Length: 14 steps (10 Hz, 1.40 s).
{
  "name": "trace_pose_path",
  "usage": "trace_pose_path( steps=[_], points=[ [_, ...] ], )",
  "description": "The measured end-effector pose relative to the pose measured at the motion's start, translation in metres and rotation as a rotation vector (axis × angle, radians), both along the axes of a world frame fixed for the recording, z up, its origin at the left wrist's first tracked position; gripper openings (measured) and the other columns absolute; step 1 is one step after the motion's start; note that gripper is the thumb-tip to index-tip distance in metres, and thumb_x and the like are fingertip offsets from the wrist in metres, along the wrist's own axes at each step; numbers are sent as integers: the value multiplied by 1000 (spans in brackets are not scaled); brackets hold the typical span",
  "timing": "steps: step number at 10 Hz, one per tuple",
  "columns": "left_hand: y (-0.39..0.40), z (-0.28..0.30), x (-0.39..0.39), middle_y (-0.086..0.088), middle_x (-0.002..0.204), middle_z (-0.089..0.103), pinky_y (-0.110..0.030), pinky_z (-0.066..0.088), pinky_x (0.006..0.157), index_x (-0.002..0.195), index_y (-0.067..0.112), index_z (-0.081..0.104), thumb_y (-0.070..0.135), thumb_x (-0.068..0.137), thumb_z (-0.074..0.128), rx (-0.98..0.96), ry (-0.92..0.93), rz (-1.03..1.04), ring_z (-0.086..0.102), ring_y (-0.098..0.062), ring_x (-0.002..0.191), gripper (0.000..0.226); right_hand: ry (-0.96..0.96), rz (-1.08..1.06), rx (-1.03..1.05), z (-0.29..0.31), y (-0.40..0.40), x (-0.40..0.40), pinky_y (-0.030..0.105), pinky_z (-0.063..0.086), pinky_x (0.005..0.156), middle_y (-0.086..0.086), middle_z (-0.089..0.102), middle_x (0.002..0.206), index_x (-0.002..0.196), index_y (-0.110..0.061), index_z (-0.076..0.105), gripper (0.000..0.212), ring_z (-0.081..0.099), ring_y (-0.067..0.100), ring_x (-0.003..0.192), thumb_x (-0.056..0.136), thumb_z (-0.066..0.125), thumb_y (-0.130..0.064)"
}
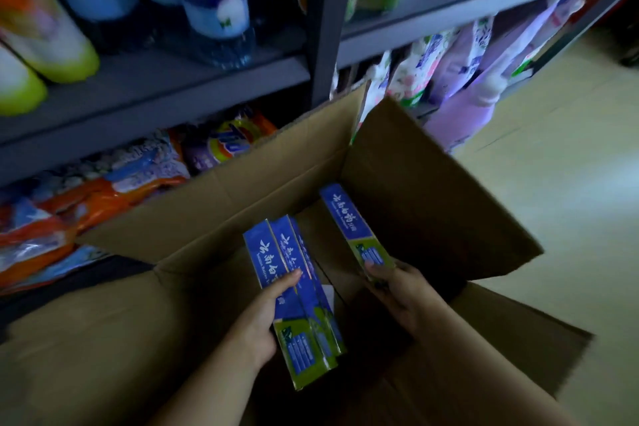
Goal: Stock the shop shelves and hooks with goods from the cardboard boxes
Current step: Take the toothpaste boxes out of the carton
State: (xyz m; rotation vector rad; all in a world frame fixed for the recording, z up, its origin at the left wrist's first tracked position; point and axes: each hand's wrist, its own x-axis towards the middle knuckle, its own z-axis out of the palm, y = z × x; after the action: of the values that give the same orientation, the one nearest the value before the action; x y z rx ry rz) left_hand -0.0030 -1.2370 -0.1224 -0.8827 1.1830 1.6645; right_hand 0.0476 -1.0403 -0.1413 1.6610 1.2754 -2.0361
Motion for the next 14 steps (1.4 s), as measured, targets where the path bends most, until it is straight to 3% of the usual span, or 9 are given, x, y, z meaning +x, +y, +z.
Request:
trace_pose_path(
  steps=[2,4,6,7,8,10,12,13,14],
  points=[
    [-20,167,16,-17,87,74,-45,51,86,100,9,67,24,58,75,-3,25,12,68,-32,87,45,146,26,-53,189,-28,37,25,58,65,11,63,112,130,-10,51,49,63,21,97,84,64,2],
    [-44,349,18,-14,90,75,-43,53,78,97,11,68,29,63,70,36,145,67,70,-30,80,39,268,25,-117,385,-70,54,41,54,91,12,73,98,112,-16,59,40,68,25,93,77,67,0],
    [-77,516,28,-12,78,74,-43,49,73,98,10,64,25,69,64,58,265,241,66,-31,80,33,455,145,-127,533,-102,68,40,59,77,11,75,95,115,-12,60,64,72,26,84,57,86,-17],
    [-98,574,37,-12,71,72,-38,48,65,94,8,61,18,87,46,114,343,329,69,-27,60,19,510,245,-15,583,-113,71,34,58,72,6,76,93,112,-9,63,101,73,20,83,24,98,-43],
    [-120,614,47,-12,67,72,-38,46,63,95,6,59,15,91,42,118,415,384,67,-28,57,20,547,339,29,616,-120,75,22,55,50,-1,74,68,111,-3,61,101,69,9,56,26,97,-44],
    [-163,669,57,-16,68,71,-41,45,64,97,5,60,23,93,50,8,522,396,64,-31,68,21,666,225,37,651,-144,83,37,47,60,20,65,64,90,10,61,103,60,28,53,1,89,-31],
    [-194,709,59,-17,85,74,-37,50,68,102,8,64,36,83,59,-44,680,359,70,-31,72,34,772,331,21,695,-177,59,23,43,42,12,69,69,78,-9,75,21,59,22,50,67,79,-26],
    [-210,713,55,-16,89,74,-39,52,74,102,11,67,40,77,63,-93,715,382,69,-32,81,38,798,406,-30,706,-188,43,25,39,45,15,65,72,94,-10,72,42,53,19,48,61,80,-35],
    [-224,721,32,-7,54,69,-24,50,55,108,0,62,24,88,57,-178,709,397,67,-14,50,31,838,405,-60,716,-198,35,27,39,46,11,63,66,98,-9,67,18,51,19,50,85,62,-20]
  ],
)
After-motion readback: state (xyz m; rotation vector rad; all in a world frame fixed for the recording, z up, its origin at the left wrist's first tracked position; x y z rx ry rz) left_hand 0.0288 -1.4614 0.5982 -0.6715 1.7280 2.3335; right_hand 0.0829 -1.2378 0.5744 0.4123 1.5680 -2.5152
